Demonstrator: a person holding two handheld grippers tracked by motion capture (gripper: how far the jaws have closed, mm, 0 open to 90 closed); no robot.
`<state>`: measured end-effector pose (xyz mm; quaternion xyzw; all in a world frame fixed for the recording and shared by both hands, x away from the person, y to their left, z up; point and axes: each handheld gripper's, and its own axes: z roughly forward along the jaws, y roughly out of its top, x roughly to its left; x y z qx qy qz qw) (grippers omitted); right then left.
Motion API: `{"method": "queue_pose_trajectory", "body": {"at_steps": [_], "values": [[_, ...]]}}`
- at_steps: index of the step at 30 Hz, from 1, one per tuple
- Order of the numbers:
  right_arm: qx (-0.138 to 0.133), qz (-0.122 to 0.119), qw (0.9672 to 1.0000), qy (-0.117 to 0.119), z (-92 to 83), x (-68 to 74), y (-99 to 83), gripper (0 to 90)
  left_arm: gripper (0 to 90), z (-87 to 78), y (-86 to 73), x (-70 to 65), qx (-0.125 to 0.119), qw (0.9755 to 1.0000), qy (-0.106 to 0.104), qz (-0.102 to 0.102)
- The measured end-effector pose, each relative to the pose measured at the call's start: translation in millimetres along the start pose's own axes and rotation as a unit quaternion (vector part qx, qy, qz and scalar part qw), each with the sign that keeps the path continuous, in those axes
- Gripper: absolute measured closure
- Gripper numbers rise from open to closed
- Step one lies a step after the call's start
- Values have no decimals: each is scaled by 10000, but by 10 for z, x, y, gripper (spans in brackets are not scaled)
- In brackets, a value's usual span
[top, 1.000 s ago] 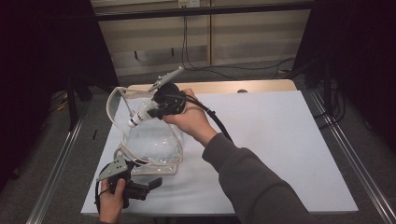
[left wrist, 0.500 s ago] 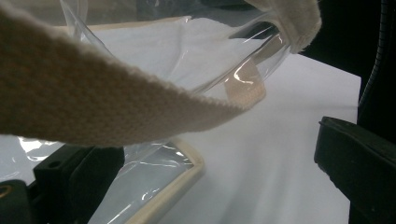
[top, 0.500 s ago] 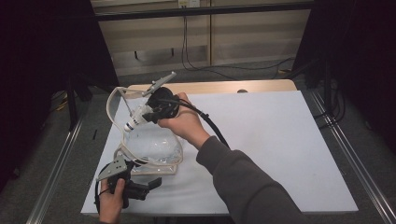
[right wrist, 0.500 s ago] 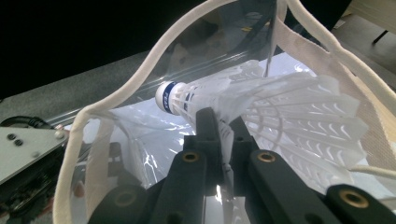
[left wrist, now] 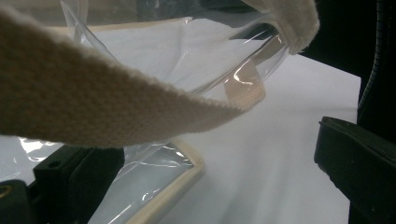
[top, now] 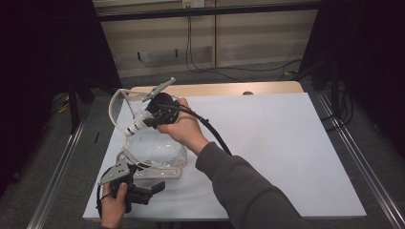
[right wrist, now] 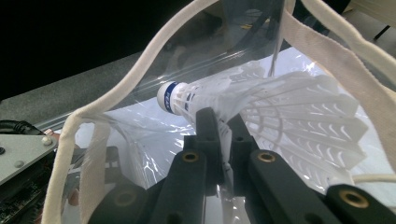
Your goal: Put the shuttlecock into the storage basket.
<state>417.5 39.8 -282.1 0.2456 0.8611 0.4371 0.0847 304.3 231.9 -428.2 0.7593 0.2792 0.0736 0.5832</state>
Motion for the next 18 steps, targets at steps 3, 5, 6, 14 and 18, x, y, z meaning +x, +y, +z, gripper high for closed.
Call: {"method": "queue_pose_trajectory", "body": {"at_steps": [3,5,6,14,18], "values": [[4,9,10000,-7,27,2,-7,877,15,-7,1,9,41,10000,4,50],[-35,37,10000,-36,40,1,-11,877,15,-6,1,8,39,10000,7,46],[-32,40,10000,-23,48,2,-13,877,15,-5,0,8,28,10000,2,35],[-97,131,9998,-101,95,18,-31,877,15,-3,-1,10,25,10000,4,37],[-140,163,9997,-136,123,28,-44,877,14,0,-1,7,19,10000,-2,30]]}}
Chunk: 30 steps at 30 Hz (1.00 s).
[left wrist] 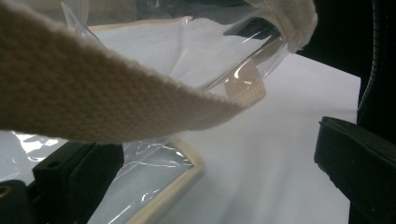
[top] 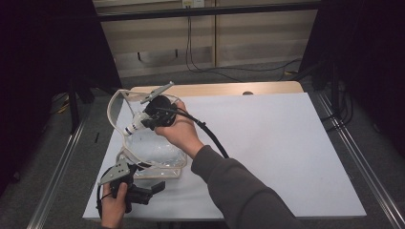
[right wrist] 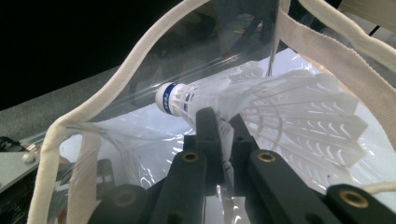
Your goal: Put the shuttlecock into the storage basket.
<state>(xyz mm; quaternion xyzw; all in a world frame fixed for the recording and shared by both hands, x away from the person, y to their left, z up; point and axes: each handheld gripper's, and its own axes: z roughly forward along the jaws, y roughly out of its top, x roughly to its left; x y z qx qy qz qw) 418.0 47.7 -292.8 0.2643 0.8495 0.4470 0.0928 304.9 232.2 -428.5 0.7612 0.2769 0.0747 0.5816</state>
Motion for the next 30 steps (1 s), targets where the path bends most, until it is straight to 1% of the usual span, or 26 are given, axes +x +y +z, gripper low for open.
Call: {"method": "queue_pose_trajectory", "body": {"at_steps": [2,4,6,11,26,30], "values": [[-23,30,10000,16,11,2,-3,877,14,-5,1,5,20,10000,8,21],[-9,14,10000,-21,26,13,-8,877,14,-6,-1,8,11,10000,-10,16],[-4,9,10000,-1,43,20,-13,877,14,-3,0,8,13,10000,-10,19],[25,36,10000,-86,73,19,-40,877,15,-8,2,5,2,10000,11,10],[-60,186,9996,-214,157,35,-110,875,15,-9,8,3,-21,10000,15,18],[-108,181,9995,-219,173,47,-114,875,15,-9,8,-1,-32,10000,-2,8]]}}
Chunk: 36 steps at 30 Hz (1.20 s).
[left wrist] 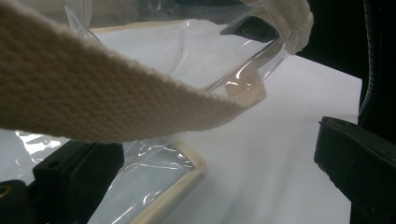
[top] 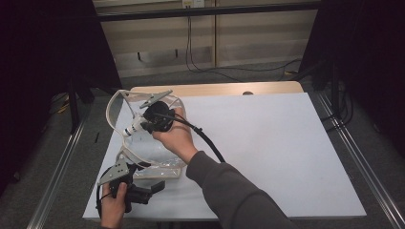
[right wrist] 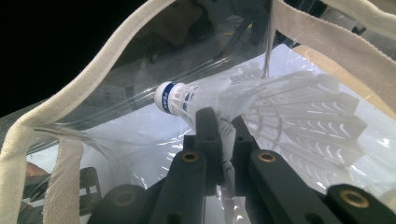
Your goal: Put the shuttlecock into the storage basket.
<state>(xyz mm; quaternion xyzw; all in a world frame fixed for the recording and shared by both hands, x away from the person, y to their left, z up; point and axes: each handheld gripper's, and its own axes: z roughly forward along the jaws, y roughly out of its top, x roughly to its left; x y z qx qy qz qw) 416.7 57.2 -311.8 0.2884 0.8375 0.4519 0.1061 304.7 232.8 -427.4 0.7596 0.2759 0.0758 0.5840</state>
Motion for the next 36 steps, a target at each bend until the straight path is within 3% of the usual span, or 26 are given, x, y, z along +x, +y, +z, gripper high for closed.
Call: {"method": "queue_pose_trajectory", "body": {"at_steps": [22,30,36], "values": [[145,24,9998,-154,29,-47,-48,875,15,-6,1,-3,12,10000,11,29],[81,29,9998,-193,42,-35,-32,875,15,-4,1,-1,9,10000,4,21],[61,-42,9999,-98,47,25,18,876,15,-5,3,-2,-10,10000,26,18]]}}
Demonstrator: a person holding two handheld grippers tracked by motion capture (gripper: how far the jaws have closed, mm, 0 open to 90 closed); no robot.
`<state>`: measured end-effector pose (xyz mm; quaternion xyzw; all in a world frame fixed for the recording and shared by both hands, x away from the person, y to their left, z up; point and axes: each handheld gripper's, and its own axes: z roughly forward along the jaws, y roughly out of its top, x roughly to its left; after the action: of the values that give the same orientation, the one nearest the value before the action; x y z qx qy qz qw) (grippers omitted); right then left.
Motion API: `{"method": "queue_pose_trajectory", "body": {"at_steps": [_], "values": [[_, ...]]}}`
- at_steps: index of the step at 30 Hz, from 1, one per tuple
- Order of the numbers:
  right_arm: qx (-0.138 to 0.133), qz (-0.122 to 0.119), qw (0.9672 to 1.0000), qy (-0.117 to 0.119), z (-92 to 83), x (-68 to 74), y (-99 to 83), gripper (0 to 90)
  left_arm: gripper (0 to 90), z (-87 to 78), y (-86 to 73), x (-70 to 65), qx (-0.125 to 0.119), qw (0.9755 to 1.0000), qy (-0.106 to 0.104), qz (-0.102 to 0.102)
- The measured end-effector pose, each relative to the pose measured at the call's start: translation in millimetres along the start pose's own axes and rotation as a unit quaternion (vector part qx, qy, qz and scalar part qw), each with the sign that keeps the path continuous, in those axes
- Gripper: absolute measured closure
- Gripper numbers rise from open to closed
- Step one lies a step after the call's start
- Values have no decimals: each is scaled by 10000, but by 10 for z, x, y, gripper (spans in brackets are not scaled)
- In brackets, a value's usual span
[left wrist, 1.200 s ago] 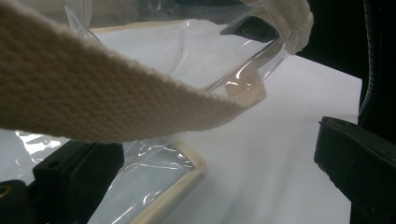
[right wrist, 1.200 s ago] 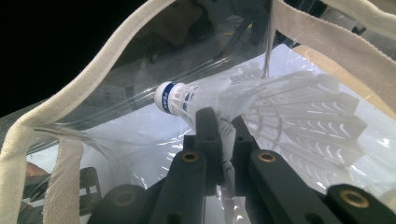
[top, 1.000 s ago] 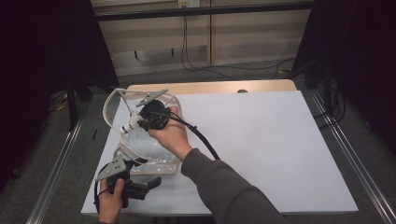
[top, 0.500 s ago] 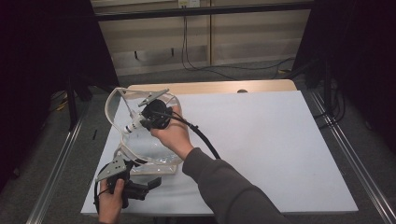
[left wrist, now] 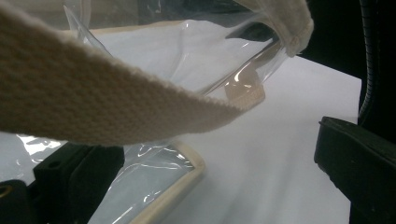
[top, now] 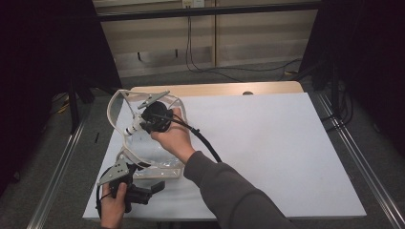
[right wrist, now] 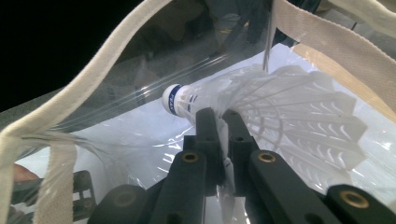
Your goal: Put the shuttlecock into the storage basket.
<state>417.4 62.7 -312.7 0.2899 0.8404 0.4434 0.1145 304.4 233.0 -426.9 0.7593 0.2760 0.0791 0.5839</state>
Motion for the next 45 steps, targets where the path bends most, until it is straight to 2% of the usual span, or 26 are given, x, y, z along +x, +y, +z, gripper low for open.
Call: {"method": "queue_pose_trajectory", "body": {"at_steps": [14,24,28,32,45], "values": [[-19,66,10000,27,74,61,37,875,14,-7,4,3,-19,10000,-4,-5],[23,98,9999,15,142,31,-1,875,14,-8,1,5,-17,10000,-8,-6],[80,34,10000,-23,183,24,-27,875,14,-7,-2,8,-24,10000,5,-31],[102,109,9999,-41,216,-17,-72,874,14,-13,-1,12,-29,10000,-10,-18],[160,-51,9997,-149,221,-4,-85,873,14,-18,-2,6,-21,10000,30,-23]]}}
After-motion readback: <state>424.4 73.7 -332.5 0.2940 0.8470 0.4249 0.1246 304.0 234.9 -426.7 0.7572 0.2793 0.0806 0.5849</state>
